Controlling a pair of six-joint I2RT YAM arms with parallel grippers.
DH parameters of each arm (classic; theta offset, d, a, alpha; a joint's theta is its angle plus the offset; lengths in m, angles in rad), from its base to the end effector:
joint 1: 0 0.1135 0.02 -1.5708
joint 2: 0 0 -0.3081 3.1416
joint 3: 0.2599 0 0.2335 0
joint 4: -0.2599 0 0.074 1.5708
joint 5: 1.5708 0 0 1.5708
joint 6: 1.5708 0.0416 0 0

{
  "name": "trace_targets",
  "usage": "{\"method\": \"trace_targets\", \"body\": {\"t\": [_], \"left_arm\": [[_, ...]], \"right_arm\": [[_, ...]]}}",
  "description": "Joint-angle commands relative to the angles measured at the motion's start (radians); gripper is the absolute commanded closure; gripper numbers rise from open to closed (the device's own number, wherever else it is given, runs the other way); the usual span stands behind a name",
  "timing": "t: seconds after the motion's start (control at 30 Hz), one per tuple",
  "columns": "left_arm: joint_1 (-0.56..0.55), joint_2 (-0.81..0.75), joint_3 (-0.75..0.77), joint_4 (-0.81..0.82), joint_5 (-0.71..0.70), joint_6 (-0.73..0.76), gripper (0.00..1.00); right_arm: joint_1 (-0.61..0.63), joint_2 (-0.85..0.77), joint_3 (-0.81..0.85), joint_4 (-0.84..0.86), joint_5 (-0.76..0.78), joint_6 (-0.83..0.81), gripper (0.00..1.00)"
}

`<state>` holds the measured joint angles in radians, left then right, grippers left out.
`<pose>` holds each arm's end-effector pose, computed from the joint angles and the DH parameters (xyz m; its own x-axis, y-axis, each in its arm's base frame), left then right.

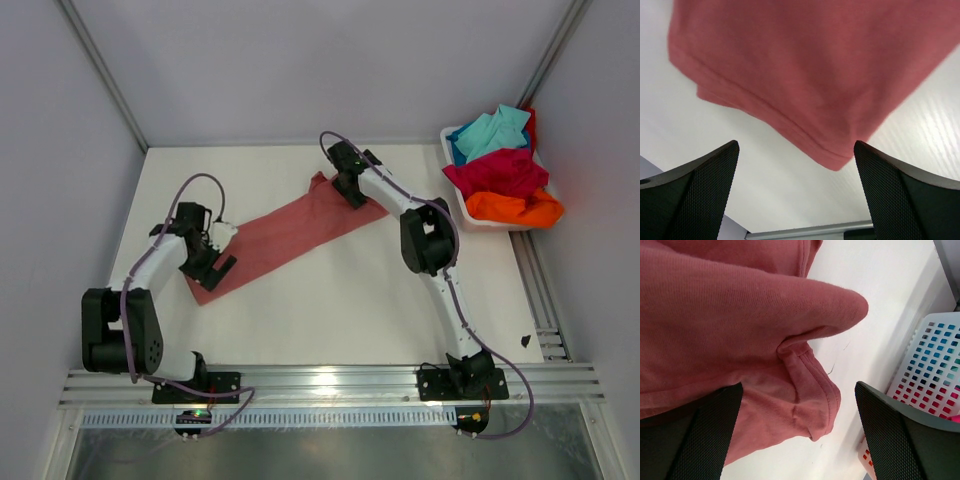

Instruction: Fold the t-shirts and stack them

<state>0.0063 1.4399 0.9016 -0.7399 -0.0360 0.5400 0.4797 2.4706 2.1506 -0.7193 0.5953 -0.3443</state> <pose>0.2376 0.0030 0.2441 -0.8298 0.5086 -0.2297 0.4780 0.8602 0.1779 0.4981 0.2328 0.1976 -0.6760 -0.6667 -0.3139 -0.3805 0.6806 -0.6261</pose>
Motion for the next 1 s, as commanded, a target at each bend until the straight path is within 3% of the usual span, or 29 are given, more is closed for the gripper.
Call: {"method": "trace_targets", "body": {"t": [0.0,0.17,0.47,0.8,0.97], "left_arm": [[-0.086,-0.021,0.005,-0.09,0.056,0.037,0.01],[-0.131,0.019,0.048,-0.07,0.045,-0.027,0.01],[-0.117,-0.003,0.042,0.115,-0.114,-0.112,0.01],[0.044,0.143,0.048,0.309,-0.159,-0.189,0.01],[0.118,0.247,0.128,0.251,-0.091,-0.19,0.01]], "right_arm": [[0.0,0.031,0.074,-0.023,-0.022,0.013,0.02],[0.0,0.037,0.089,-0.016,-0.02,0.024,0.02],[0.0,0.056,0.091,0.004,-0.019,0.022,0.02],[0.0,0.019,0.025,0.009,-0.037,0.042,0.02],[0.0,-0.001,0.009,0.007,-0.045,0.045,0.02]]}}
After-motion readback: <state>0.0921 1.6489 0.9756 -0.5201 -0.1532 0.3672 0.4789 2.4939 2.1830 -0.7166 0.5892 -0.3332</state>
